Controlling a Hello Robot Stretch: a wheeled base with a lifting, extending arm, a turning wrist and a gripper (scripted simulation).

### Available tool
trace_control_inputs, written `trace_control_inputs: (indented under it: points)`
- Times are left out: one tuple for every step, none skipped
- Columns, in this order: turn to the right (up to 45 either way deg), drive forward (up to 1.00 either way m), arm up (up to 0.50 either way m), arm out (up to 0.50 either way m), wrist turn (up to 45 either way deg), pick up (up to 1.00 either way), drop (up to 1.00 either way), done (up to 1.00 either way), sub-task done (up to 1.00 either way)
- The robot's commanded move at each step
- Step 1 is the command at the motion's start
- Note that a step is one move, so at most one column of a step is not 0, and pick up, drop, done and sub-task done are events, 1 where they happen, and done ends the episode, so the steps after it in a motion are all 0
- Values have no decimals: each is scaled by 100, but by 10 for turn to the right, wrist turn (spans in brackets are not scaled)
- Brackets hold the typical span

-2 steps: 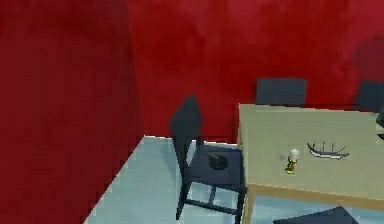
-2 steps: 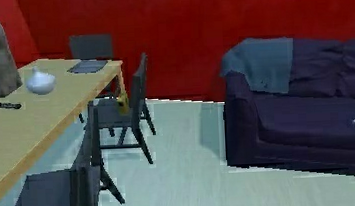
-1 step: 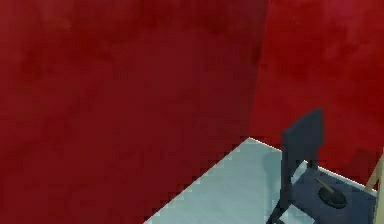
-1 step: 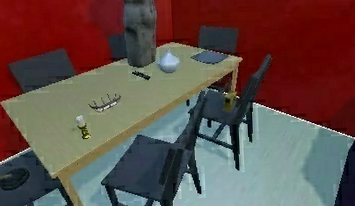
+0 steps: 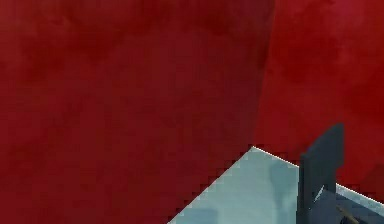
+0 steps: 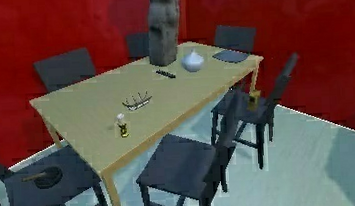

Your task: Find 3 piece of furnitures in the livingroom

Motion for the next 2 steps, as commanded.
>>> trace_control_inputs:
  points:
    - [450,0,0,0,0,0,0,0,0]
    - [0,0,0,0,0,0,0,100,0]
